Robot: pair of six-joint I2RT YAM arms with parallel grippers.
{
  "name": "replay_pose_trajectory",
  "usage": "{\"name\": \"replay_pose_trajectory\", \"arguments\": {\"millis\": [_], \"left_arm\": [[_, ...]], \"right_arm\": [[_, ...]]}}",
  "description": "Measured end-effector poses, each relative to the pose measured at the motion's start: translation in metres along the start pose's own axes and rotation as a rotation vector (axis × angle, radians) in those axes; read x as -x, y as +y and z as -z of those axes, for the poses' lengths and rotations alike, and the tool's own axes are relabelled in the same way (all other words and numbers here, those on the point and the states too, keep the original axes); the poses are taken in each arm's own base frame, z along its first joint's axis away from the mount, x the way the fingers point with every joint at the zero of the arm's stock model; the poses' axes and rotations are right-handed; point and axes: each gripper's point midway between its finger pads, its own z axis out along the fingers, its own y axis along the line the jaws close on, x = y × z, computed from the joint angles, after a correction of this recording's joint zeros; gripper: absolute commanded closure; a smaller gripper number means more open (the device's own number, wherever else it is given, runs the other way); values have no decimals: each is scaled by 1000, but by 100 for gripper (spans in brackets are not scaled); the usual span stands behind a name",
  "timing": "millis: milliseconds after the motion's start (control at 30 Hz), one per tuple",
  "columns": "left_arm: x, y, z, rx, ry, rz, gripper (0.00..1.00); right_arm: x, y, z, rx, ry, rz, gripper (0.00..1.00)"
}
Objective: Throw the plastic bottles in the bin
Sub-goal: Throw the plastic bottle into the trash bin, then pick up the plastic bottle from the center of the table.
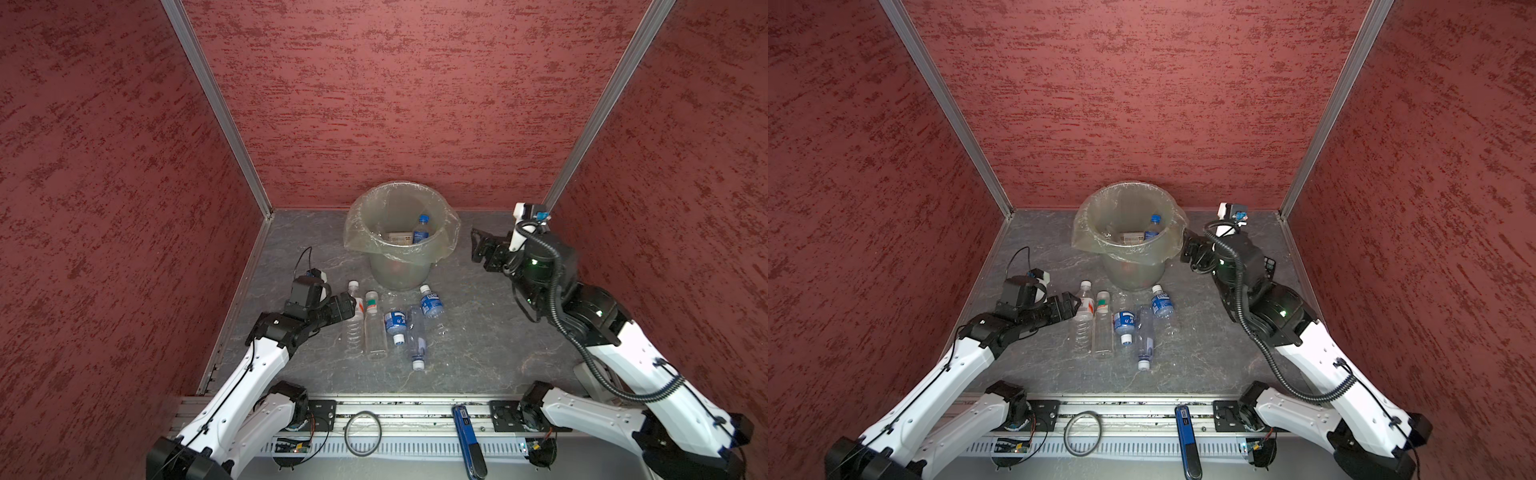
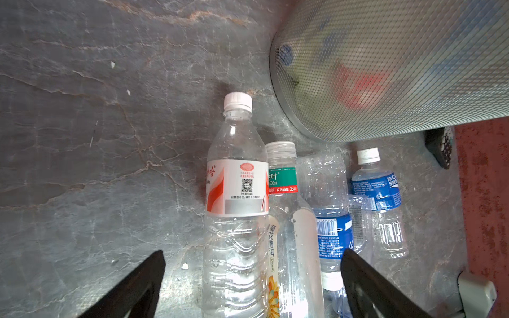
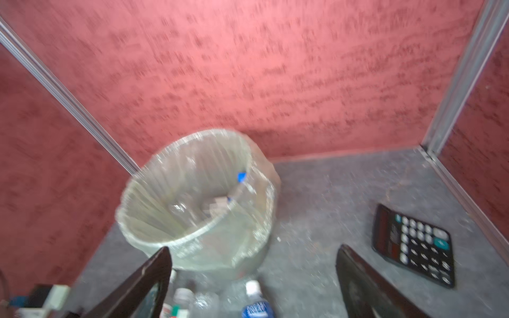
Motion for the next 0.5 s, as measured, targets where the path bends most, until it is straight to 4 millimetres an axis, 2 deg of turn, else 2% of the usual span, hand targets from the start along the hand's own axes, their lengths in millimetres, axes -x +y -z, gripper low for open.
{"name": "replay_pose_trajectory", "arguments": {"millis": [67,167,233,367,500], "left_arm": [[-3,-3,-8,17,27,-20,0],[-8,-5,-20,48,63,-41,0],[-12,-4,-28,69,83,-47,0],[-20,2,-42,117,121,-52,0],[-26,5,-50,148,145,-61,0]], "right_arm": [[-45,-12,-16,-47,100,32,23],[-106,-32,-27,-105,233,63,37],[-131,-42,-28,-131,284,68,41],[-163,-55,-26,-149,341,42,44],[-183,-61,-25,-152,382,27,43]]}}
